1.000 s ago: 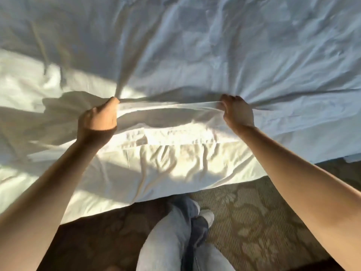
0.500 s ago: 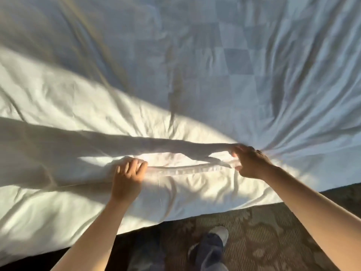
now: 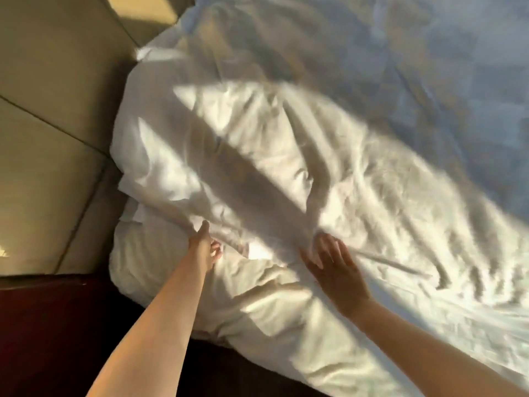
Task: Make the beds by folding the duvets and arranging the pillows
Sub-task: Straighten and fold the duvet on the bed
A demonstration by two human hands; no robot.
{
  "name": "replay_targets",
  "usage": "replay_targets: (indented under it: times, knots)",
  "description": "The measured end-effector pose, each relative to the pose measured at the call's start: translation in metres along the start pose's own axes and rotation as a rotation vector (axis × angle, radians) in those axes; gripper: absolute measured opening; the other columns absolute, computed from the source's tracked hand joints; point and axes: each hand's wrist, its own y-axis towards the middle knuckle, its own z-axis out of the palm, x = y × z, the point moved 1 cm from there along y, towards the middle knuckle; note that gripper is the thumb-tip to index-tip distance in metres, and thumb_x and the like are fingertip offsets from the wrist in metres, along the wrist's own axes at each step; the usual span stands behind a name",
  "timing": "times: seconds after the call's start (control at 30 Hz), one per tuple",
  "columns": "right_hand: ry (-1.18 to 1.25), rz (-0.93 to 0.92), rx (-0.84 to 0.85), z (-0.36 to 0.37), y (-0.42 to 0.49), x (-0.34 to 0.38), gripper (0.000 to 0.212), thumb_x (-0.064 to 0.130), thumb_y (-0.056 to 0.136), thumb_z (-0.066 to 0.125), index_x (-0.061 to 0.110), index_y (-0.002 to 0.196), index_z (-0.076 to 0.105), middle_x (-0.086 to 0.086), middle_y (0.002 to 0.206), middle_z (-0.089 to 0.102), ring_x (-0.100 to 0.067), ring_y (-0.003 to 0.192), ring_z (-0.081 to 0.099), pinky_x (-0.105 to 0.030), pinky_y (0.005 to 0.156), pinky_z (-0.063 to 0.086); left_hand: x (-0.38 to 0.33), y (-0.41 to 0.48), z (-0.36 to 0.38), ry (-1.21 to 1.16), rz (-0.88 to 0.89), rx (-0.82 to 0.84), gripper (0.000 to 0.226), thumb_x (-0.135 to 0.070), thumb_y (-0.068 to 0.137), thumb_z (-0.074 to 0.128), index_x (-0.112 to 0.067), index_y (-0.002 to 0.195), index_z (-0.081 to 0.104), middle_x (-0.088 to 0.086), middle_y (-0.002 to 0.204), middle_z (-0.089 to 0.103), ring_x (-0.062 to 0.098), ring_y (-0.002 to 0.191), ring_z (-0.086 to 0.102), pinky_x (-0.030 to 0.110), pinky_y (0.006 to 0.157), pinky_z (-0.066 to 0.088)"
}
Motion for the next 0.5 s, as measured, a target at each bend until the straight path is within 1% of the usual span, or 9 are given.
replay_targets:
  times: [0.03,0.1,0.2,0.23,0.27,0.3,0.37,0.43,0.5]
  knots:
    - [-0.039,-0.015,-0.018,0.005,0.014,0.008,0.039,0.008,0.089,0.039,0.015,0.126,0.047,-0.022,0.125,0.046,-0.041,0.112,0.046,-0.052,0.094,0.046,-0.001,0.014,0.0,-0.087,-0.026,0.038,0.034,-0.045,0.092,0.052,-0.013,0.103,0.048,0.005,0.091,0.058,0.018,0.078,0.06,0.032,0.069,0.053]
    - [-0.104,-0.029,0.063,0.012,0.036,0.017,0.042,0.005,0.09,0.037,0.018,0.127,0.051,-0.022,0.114,0.054,-0.04,0.098,0.051,-0.05,0.082,0.049,-0.006,0.039,0.003,-0.237,-0.015,0.065,0.048,-0.04,0.09,0.058,-0.009,0.125,0.047,0.012,0.13,0.055,0.026,0.113,0.058,0.04,0.091,0.05]
    - [-0.128,0.036,0.229,-0.005,0.072,0.021,0.045,0.002,0.079,0.039,0.016,0.107,0.071,-0.013,0.067,0.06,-0.028,0.052,0.058,-0.033,0.043,0.05,-0.026,0.05,0.012,-0.369,0.039,0.059,0.04,-0.038,0.093,0.054,-0.013,0.124,0.051,0.006,0.131,0.055,0.021,0.104,0.058,0.035,0.088,0.05]
    - [-0.135,0.04,0.201,-0.016,0.087,0.02,0.042,0.002,0.079,0.039,0.014,0.102,0.073,-0.012,0.06,0.06,-0.027,0.045,0.059,-0.03,0.039,0.048,-0.037,0.053,0.012,-0.413,0.073,0.002,0.041,-0.037,0.092,0.056,-0.012,0.125,0.051,0.006,0.127,0.057,0.021,0.103,0.059,0.034,0.089,0.05]
    - [-0.076,0.039,0.279,-0.027,0.102,0.019,0.037,0.006,0.086,0.04,0.012,0.105,0.071,-0.014,0.065,0.064,-0.03,0.052,0.064,-0.03,0.045,0.05,-0.051,0.055,0.008,-0.445,0.126,-0.081,0.045,-0.036,0.091,0.059,-0.009,0.126,0.049,0.006,0.124,0.059,0.022,0.103,0.06,0.033,0.09,0.05]
    - [0.011,0.036,0.409,-0.035,0.113,0.017,0.03,0.016,0.095,0.041,0.012,0.109,0.067,-0.017,0.08,0.068,-0.033,0.071,0.069,-0.033,0.06,0.053,-0.066,0.057,0.0,-0.461,0.169,-0.161,0.048,-0.036,0.091,0.059,-0.007,0.128,0.047,0.006,0.123,0.058,0.022,0.104,0.06,0.033,0.091,0.049]
    - [0.226,0.023,0.484,-0.043,0.125,0.018,0.035,0.035,0.1,0.039,0.012,0.109,0.063,-0.016,0.102,0.068,-0.034,0.096,0.064,-0.033,0.079,0.047,-0.104,0.055,-0.022,-0.485,0.209,-0.211,0.048,-0.034,0.092,0.057,-0.01,0.132,0.045,0.007,0.127,0.057,0.022,0.111,0.058,0.034,0.096,0.048]
    - [0.31,0.051,0.419,-0.052,0.134,0.03,0.031,0.034,0.099,0.039,0.014,0.106,0.061,-0.013,0.103,0.068,-0.033,0.095,0.064,-0.033,0.075,0.045,-0.136,0.059,-0.045,-0.536,0.254,-0.152,0.044,-0.021,0.093,0.058,-0.012,0.135,0.045,0.011,0.134,0.055,0.025,0.119,0.056,0.043,0.099,0.047]
    - [0.385,0.048,0.376,-0.056,0.14,0.052,0.026,0.029,0.098,0.043,0.019,0.119,0.054,-0.007,0.111,0.065,-0.032,0.099,0.063,-0.032,0.073,0.044,-0.154,0.06,-0.06,-0.506,0.321,-0.027,0.047,-0.01,0.094,0.054,-0.008,0.139,0.041,0.016,0.139,0.048,0.03,0.127,0.047,0.043,0.097,0.048]
